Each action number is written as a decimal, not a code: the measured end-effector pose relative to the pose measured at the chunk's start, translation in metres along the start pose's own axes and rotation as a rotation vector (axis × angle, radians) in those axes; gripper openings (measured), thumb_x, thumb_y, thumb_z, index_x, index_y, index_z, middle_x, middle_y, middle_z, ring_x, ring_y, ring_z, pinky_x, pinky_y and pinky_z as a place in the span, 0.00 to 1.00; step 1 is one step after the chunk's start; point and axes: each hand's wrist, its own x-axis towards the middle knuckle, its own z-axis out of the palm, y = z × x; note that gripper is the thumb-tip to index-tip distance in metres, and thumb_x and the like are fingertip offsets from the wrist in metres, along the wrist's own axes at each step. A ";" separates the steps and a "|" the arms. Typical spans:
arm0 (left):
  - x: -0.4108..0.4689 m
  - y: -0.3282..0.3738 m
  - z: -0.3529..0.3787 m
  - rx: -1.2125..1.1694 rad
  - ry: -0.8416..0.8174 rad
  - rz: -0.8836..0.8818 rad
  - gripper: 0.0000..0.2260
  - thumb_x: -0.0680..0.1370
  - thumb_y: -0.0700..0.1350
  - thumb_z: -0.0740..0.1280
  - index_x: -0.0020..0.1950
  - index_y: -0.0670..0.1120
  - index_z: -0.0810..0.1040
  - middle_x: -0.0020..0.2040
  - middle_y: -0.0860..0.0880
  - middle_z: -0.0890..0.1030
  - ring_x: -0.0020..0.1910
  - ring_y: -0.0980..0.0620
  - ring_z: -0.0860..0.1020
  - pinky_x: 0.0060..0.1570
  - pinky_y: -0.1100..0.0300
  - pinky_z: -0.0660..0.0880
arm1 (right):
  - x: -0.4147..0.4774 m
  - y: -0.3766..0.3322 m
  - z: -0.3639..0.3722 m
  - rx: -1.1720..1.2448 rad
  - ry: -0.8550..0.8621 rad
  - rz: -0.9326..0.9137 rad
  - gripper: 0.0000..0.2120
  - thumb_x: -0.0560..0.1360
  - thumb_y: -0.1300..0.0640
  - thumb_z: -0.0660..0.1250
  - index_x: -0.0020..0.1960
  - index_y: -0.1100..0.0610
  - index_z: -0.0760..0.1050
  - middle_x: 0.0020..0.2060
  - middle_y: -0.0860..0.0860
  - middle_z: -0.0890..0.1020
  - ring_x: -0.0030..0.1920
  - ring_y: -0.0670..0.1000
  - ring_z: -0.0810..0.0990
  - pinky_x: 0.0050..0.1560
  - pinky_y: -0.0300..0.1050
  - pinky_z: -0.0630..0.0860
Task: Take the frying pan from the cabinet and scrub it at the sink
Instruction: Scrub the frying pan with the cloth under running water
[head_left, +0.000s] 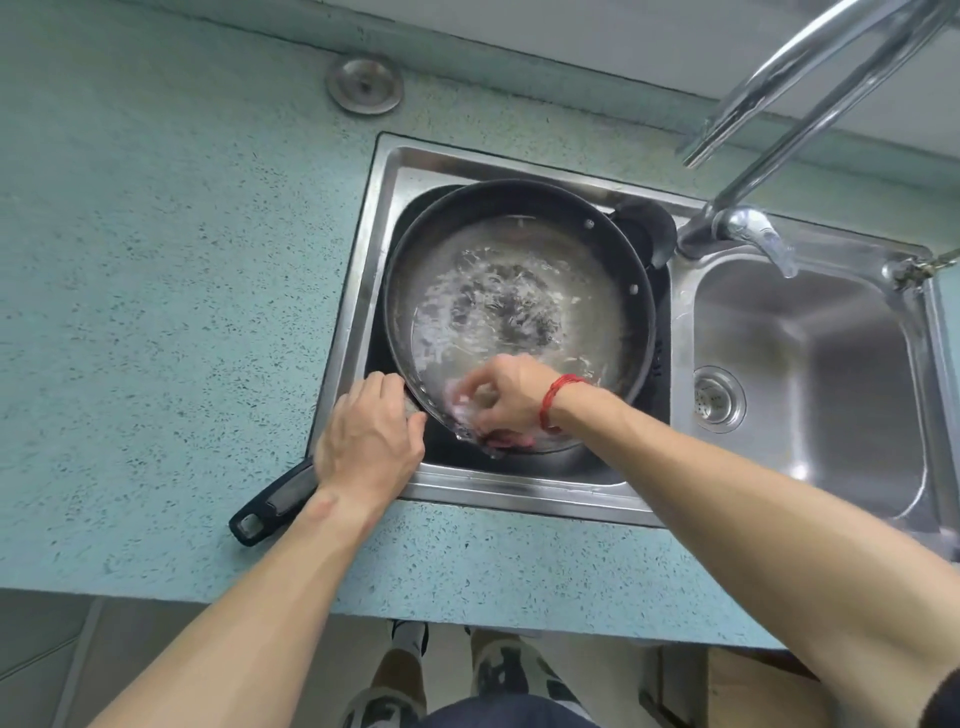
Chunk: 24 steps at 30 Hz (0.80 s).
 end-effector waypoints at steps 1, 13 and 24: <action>0.000 0.000 0.001 -0.001 -0.003 -0.002 0.07 0.76 0.45 0.69 0.46 0.44 0.72 0.40 0.48 0.74 0.38 0.49 0.71 0.38 0.57 0.68 | 0.007 -0.007 0.004 0.053 0.057 -0.019 0.16 0.74 0.53 0.71 0.61 0.45 0.80 0.56 0.48 0.83 0.54 0.51 0.82 0.56 0.41 0.78; 0.001 -0.004 0.004 0.028 -0.020 0.003 0.08 0.75 0.46 0.69 0.46 0.44 0.72 0.40 0.48 0.74 0.39 0.46 0.72 0.41 0.52 0.72 | 0.092 -0.005 -0.001 -0.145 0.609 -0.123 0.14 0.80 0.57 0.62 0.64 0.51 0.77 0.50 0.58 0.77 0.51 0.59 0.77 0.47 0.51 0.74; -0.003 -0.003 0.001 0.031 -0.041 0.025 0.06 0.77 0.47 0.67 0.45 0.46 0.72 0.38 0.52 0.72 0.36 0.52 0.71 0.36 0.59 0.67 | 0.055 0.057 -0.032 -0.303 0.503 0.200 0.09 0.76 0.65 0.63 0.49 0.54 0.80 0.54 0.58 0.80 0.54 0.61 0.80 0.53 0.51 0.77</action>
